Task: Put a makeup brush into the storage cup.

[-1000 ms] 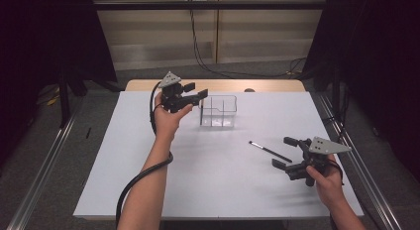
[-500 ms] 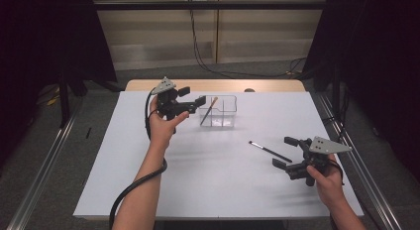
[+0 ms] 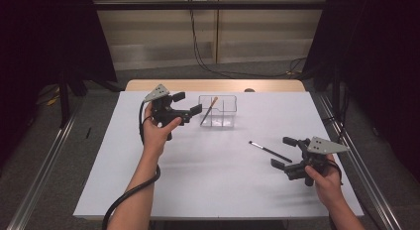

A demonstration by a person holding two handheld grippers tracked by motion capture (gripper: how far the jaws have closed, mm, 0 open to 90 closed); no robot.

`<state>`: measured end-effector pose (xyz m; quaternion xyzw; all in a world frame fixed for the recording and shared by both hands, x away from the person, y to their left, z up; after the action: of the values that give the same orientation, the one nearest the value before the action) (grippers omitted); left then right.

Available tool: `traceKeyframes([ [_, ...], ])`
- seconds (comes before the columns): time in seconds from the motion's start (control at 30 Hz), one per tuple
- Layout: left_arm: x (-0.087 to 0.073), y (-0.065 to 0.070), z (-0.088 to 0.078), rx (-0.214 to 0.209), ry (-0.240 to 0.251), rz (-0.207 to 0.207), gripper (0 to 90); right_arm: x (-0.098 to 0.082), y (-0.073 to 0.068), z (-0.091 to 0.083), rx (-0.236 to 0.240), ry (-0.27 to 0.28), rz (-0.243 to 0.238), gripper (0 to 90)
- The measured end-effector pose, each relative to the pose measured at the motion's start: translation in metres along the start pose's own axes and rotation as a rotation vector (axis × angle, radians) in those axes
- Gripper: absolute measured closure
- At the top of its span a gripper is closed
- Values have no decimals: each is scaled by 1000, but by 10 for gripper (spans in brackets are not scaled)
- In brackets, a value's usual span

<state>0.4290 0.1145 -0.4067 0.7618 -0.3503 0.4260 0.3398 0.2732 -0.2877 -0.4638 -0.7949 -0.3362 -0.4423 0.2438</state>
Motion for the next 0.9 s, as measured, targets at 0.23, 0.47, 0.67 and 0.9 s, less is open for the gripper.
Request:
traceKeyframes([
  [0.23,-9,4,-7,-11,-14,33,24,0,0,-1,-3,-2,-2,44],
  [0.47,-16,9,-14,-28,-8,39,24,1,0,-2,-10,0,-5,44],
  [0.67,-22,14,-19,-42,-3,41,24,1,0,-2,-13,-1,-6,44],
  [0.9,-34,13,-26,-48,-6,36,24,0,0,-2,-16,-4,-4,44],
])
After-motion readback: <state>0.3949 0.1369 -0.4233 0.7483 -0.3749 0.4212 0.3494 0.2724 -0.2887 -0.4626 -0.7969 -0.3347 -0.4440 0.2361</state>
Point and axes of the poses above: each handheld gripper's, and its own axes: z roughly forward along the jaws, x roughly out of its top, y roughly to its right, the point moved 2 cm from there along z, roughly forward along the jaws, and after that the axes turned 14 degrees about -y, right-handed, at the moved point
